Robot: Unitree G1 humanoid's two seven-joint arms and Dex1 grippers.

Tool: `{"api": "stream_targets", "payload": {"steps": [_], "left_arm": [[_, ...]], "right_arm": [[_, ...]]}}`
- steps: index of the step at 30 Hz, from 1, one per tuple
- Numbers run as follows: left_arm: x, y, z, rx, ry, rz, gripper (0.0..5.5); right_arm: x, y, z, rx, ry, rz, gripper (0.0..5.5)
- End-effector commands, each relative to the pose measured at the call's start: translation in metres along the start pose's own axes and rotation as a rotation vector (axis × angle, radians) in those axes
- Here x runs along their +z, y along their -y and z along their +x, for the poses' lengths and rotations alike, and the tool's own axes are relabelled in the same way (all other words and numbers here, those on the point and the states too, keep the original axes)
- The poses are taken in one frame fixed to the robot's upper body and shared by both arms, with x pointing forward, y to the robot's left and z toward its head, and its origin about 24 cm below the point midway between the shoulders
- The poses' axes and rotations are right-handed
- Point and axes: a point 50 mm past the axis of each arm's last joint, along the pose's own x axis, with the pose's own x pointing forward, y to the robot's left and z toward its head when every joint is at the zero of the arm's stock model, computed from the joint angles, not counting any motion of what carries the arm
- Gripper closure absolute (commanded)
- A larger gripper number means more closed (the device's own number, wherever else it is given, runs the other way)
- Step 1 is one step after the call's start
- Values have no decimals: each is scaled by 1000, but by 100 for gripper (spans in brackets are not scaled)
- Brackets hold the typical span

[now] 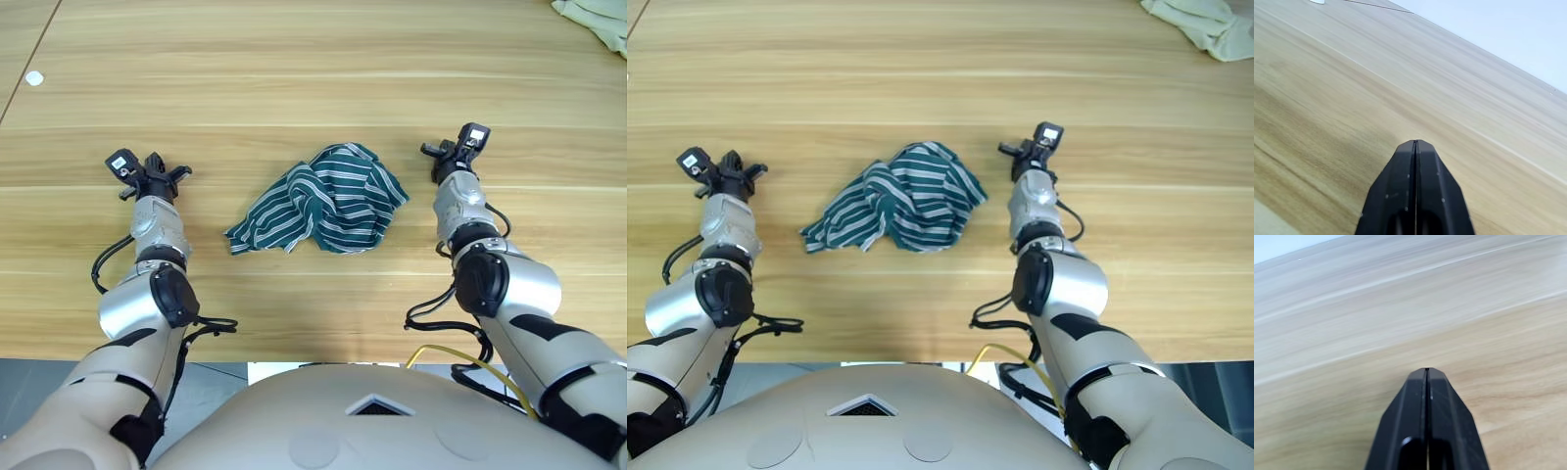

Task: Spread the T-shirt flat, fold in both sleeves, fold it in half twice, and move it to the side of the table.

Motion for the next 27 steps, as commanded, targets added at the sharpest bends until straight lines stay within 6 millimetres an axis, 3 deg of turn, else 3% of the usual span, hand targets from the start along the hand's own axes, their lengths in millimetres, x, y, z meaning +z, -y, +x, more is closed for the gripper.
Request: {"api": "stream_targets", "payload": {"steps": [1,19,21,24,27], "left_arm": [[-25,-1,-9,17,-103,-9,548],[-23,3,-8,-23,-85,-13,548],[-24,12,-7,-46,-89,29,548],[-29,45,-4,-148,-105,60,548],[-27,56,-2,-174,-81,63,548]], "right_arm": [[-23,-2,-6,19,-89,-9,547],[-21,-9,-6,58,-61,-53,547],[-17,-4,-5,48,-31,-33,547],[-11,19,-6,-13,31,-30,547],[-9,26,-8,-42,61,-59,547]]}}
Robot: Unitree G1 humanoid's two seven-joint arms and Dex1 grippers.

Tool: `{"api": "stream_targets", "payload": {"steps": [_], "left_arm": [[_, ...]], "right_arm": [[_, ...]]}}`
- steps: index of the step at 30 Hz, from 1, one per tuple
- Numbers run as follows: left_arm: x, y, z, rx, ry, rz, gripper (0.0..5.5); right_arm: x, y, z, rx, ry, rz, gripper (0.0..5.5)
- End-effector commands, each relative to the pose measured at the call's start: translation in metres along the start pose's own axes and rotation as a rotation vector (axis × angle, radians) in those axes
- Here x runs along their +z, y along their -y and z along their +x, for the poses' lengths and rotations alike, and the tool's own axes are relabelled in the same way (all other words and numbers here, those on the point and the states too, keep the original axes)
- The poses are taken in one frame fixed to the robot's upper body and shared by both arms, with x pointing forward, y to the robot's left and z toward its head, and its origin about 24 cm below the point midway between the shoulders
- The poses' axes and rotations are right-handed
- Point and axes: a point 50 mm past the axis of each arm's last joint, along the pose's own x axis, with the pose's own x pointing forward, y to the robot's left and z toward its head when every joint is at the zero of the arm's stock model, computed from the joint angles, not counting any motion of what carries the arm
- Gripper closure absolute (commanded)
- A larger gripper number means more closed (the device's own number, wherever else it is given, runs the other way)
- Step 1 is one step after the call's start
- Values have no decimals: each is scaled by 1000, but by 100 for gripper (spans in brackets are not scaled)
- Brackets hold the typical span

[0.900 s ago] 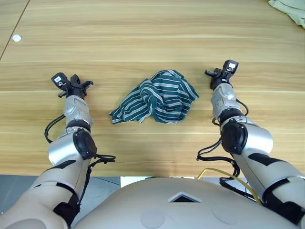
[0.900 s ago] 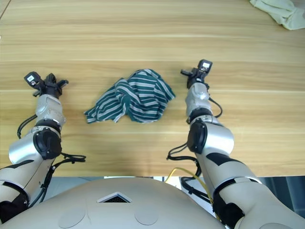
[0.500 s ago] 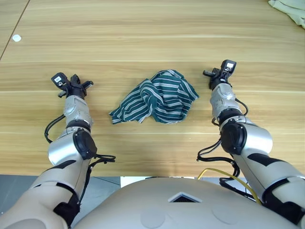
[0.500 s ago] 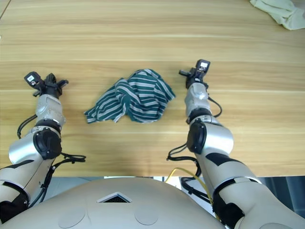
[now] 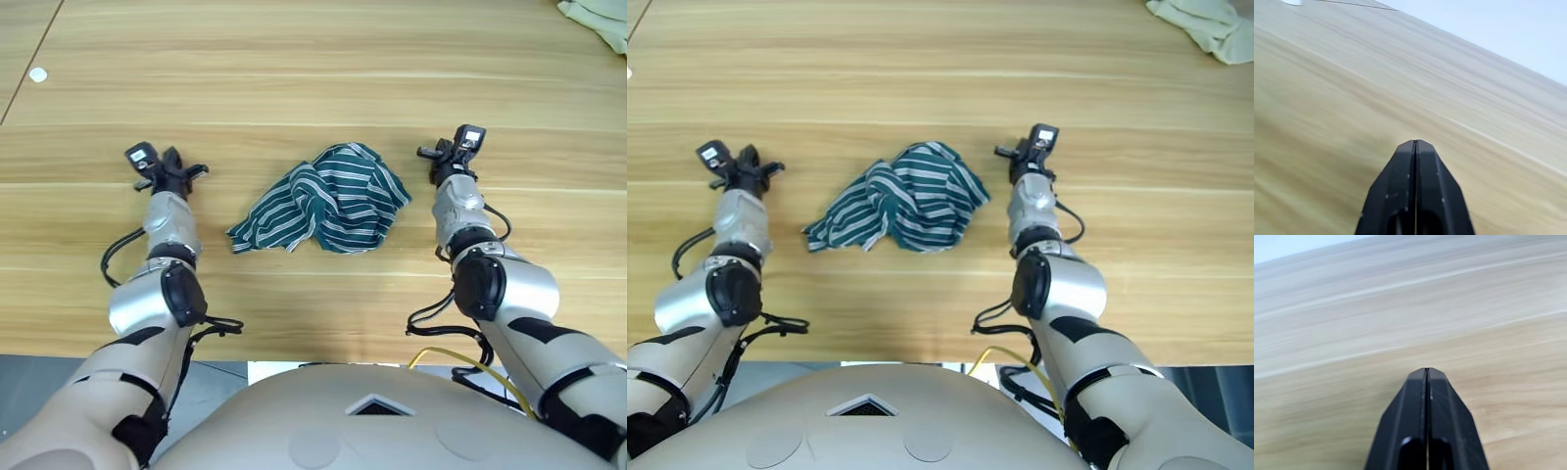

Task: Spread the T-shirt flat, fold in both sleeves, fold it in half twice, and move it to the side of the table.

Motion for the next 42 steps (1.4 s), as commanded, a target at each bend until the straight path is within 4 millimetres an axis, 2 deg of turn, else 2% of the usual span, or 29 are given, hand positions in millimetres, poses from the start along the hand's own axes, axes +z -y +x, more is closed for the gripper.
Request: {"api": "stream_targets", "payload": {"steps": [1,4,9,12,19,25,27,30,31,33,35,39,42], "left_arm": [[-10,13,-1,-20,-27,1,548],[-2,14,0,-19,35,-29,548],[21,6,3,-29,181,-137,548],[32,7,5,-64,247,-167,548],[53,17,6,-191,386,-169,548],[71,32,4,-340,515,-140,548],[79,39,0,-437,583,-39,548],[82,56,-16,-713,660,257,548],[78,61,-24,-842,657,402,548],[65,63,-39,-1072,593,673,548],[59,57,-47,-1217,513,852,548],[64,44,-54,-1349,387,1086,548],[68,37,-54,-1382,304,1230,548]], "right_arm": [[-6,17,-5,-77,6,-50,547],[2,14,-4,-108,78,-128,547],[33,3,1,-104,248,-238,547],[45,0,0,-86,340,-298,547],[71,-6,-4,-36,538,-385,547],[91,-18,-17,86,766,-469,547],[98,-19,-23,170,821,-493,547],[107,-22,-36,372,899,-594,547],[105,-24,-43,469,909,-683,547],[96,-22,-54,648,871,-865,547],[80,-18,-59,792,768,-1036,547],[56,-7,-62,933,574,-1283,547],[42,-11,-66,1034,505,-1404,547]]}}
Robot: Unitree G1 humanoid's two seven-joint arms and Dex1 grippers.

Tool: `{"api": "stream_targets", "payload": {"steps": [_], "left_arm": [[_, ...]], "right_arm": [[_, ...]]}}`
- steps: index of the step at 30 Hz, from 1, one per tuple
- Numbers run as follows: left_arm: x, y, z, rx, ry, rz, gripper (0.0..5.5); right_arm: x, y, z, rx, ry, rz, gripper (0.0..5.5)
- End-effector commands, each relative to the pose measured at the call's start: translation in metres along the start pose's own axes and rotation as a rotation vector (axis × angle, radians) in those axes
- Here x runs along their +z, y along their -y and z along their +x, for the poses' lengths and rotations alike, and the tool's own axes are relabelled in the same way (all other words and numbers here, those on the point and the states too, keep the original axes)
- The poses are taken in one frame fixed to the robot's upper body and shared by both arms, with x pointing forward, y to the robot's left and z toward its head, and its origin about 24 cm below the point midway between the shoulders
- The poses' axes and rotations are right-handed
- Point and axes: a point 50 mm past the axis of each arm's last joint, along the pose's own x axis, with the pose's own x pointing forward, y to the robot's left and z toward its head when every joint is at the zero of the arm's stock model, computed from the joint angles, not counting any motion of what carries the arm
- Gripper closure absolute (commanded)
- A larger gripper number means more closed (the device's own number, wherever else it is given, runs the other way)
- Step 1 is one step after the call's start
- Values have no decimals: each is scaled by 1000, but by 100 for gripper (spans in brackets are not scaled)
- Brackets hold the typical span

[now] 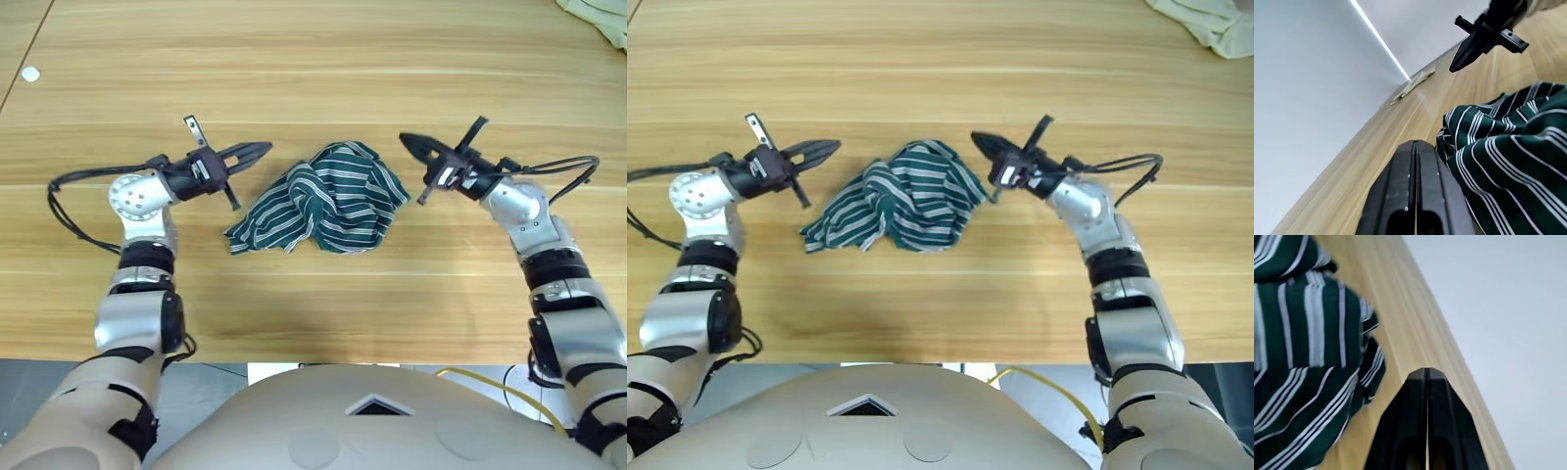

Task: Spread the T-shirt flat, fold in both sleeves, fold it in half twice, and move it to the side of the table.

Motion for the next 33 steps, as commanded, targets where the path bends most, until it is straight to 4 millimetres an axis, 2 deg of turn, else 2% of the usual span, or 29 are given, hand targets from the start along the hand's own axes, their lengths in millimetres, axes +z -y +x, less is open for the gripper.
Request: {"api": "stream_targets", "payload": {"steps": [1,5,11,13,15,20,22,24,27,33], "left_arm": [[0,-3,-7,-141,-110,71,548],[-5,1,-2,-236,-201,144,548],[-3,15,-5,-376,-231,191,548],[-2,16,-10,-433,-246,181,548],[2,9,-13,-464,-249,173,548],[29,-2,-25,-514,-193,168,548],[34,-4,-31,-517,-214,174,548],[34,-4,-34,-535,-236,174,548],[31,0,-24,-497,-219,179,548],[14,27,-20,-552,-242,133,548]], "right_arm": [[6,-16,6,180,-5,-87,547],[13,-28,27,290,3,-174,547],[13,-35,39,389,-8,-271,547],[11,-35,39,415,-24,-299,547],[5,-36,38,427,-65,-330,547],[-13,-48,27,468,-162,-369,547],[-16,-50,21,471,-176,-366,547],[-18,-49,17,468,-187,-364,547],[-15,-45,19,450,-178,-370,547],[-4,-51,21,454,-130,-364,547]]}}
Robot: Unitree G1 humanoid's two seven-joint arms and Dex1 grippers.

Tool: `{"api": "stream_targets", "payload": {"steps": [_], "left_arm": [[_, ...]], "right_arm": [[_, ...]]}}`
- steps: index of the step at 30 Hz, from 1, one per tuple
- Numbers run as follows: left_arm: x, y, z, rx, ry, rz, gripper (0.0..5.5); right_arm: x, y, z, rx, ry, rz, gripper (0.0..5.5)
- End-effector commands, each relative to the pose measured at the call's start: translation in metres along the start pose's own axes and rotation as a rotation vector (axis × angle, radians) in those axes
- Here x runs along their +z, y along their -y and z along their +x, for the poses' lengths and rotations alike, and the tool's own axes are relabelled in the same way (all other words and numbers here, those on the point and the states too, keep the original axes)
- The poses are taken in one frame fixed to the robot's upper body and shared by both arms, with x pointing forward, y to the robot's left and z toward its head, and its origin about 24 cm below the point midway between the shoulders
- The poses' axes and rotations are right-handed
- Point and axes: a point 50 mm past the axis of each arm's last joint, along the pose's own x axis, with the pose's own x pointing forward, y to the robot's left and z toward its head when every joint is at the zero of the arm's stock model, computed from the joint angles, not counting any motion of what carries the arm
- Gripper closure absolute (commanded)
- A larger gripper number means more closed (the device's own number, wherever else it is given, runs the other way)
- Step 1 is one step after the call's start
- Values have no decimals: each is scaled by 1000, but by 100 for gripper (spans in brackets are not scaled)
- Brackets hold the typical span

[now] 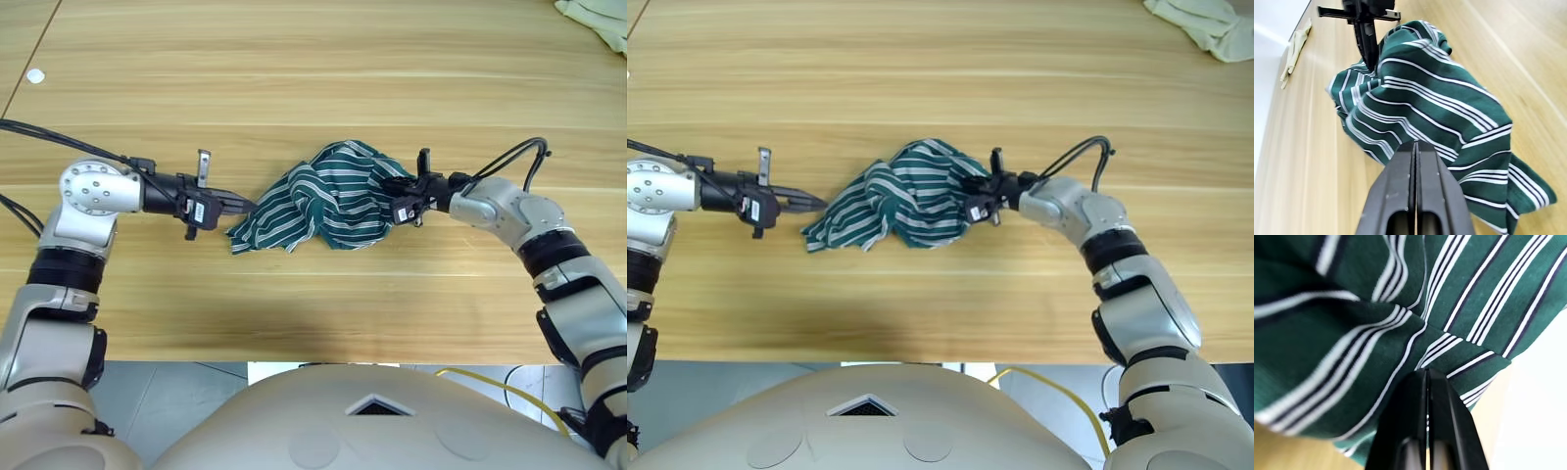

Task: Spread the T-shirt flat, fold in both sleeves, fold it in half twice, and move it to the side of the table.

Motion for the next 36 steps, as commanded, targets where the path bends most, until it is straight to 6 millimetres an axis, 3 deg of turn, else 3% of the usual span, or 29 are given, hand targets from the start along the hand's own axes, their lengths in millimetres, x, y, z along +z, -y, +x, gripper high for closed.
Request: {"api": "stream_targets", "payload": {"steps": [1,9,15,19,22,28,36], "left_arm": [[-7,13,9,-33,-17,-22,548],[-15,36,7,-118,-72,-58,548],[-32,63,21,-209,-172,-94,548],[-57,81,24,-268,-360,-80,548],[-68,86,25,-275,-444,-69,548],[-76,102,27,-328,-482,-55,548],[-88,102,10,-289,-588,-63,548]], "right_arm": [[9,-21,-1,69,21,22,547],[16,-30,-4,77,25,40,547],[25,-38,-3,112,47,51,547],[3,-51,-14,172,-62,72,547],[1,-61,-21,194,-79,100,547],[-7,-74,-30,230,-122,137,547],[-35,-91,-56,273,-260,213,547]]}}
